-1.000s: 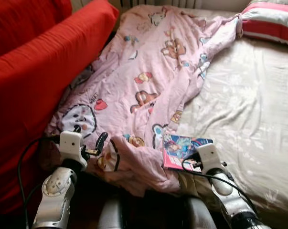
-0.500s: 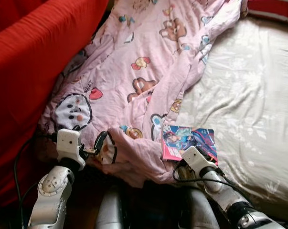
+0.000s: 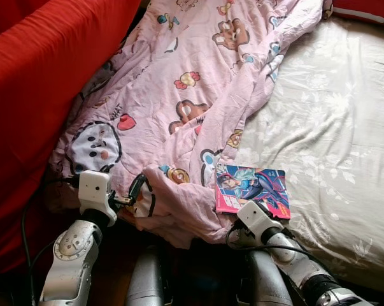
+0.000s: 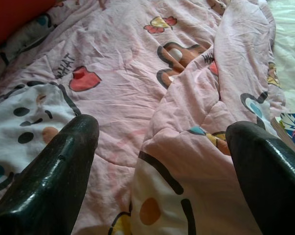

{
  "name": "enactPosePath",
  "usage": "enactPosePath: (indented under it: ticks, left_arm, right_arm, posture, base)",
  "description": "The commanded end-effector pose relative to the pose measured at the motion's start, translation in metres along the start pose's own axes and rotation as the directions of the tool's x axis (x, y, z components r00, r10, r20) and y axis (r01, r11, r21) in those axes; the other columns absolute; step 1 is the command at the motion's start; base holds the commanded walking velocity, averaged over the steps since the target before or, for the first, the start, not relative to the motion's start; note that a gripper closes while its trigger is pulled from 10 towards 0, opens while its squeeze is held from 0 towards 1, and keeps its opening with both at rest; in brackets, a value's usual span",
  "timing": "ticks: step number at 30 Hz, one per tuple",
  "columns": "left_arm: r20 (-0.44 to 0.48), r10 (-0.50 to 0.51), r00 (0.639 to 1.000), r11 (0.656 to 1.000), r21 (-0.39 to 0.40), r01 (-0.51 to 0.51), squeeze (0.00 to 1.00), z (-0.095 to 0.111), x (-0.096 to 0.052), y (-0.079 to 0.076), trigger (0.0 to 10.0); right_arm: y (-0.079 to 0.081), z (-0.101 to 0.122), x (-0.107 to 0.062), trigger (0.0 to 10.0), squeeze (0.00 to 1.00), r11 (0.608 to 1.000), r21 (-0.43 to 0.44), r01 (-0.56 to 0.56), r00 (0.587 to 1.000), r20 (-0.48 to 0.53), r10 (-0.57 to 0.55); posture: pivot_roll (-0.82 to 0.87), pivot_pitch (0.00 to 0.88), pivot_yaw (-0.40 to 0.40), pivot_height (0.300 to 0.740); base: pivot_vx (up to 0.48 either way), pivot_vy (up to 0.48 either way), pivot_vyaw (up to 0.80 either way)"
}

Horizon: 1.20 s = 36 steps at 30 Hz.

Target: Clean up the room

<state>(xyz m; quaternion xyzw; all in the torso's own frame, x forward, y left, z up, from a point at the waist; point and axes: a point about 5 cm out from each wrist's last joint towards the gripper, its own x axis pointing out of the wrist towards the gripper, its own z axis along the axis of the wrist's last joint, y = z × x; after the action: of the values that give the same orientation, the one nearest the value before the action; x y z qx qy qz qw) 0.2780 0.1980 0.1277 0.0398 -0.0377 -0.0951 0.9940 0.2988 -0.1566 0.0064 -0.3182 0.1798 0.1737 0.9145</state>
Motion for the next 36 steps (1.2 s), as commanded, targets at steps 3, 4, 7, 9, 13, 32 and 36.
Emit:
enactPosePath:
  ticks: [3, 4, 7, 9, 13, 32, 36]
  left_arm:
    - [-0.026, 0.003, 1.000, 1.000, -0.007, -0.003, 0.00, -0.006, -0.003, 0.000, 10.0]
    - [-0.026, 0.003, 1.000, 1.000, -0.007, -0.003, 0.00, -0.006, -0.003, 0.000, 10.0]
    - [-0.022, 0.010, 1.000, 1.000, -0.007, -0.010, 0.00, -0.005, -0.001, 0.000, 10.0]
    - [-0.021, 0.011, 1.000, 1.000, -0.007, -0.011, 0.00, -0.005, -0.001, 0.001, 10.0]
    - [-0.020, 0.019, 1.000, 1.000, -0.011, -0.019, 0.00, -0.005, -0.002, 0.000, 10.0]
    - [-0.033, 0.072, 0.997, 0.997, -0.017, -0.073, 0.00, -0.009, -0.017, 0.002, 10.0]
    - [-0.030, 0.078, 0.996, 0.997, -0.014, -0.079, 0.00, -0.007, -0.019, 0.003, 10.0]
  right_arm:
    - [0.009, -0.009, -0.003, 10.0, 0.00, 0.999, 0.020, -0.025, 0.999, -0.035, 0.026]
    - [0.009, -0.009, -0.003, 10.0, 0.00, 0.999, 0.020, -0.025, 0.999, -0.035, 0.026]
    - [0.005, -0.009, -0.003, 10.0, 0.00, 1.000, -0.013, -0.016, 0.999, -0.036, 0.016]
    - [0.004, -0.009, -0.003, 10.0, 0.00, 1.000, -0.020, -0.013, 0.999, -0.035, 0.012]
    - [-0.004, -0.010, -0.003, 10.0, 0.00, 0.994, -0.098, 0.040, 0.998, -0.042, -0.044]
    - [-0.002, -0.014, -0.004, 10.0, 0.00, 0.982, -0.189, 0.031, 0.998, -0.055, -0.042]
    - [-0.006, -0.012, -0.003, 10.0, 0.00, 0.979, -0.196, 0.058, 0.997, -0.044, -0.068]
  posture:
    - [0.10, 0.303, 0.050, 0.617]
    - [0.10, 0.303, 0.050, 0.617]
    - [0.10, 0.305, 0.046, 0.617]
    - [0.10, 0.305, 0.046, 0.617]
    - [0.09, 0.317, 0.038, 0.617]
    - [0.10, 0.390, -0.002, 0.617]
    - [0.10, 0.397, -0.004, 0.617]
  base:
    - [0.000, 0.000, 0.00]
    - [0.000, 0.000, 0.00]
    - [0.000, 0.000, 0.00]
    - [0.000, 0.000, 0.00]
    - [0.000, 0.000, 0.00]
    - [0.000, 0.000, 0.00]
    - [0.000, 0.000, 0.00]
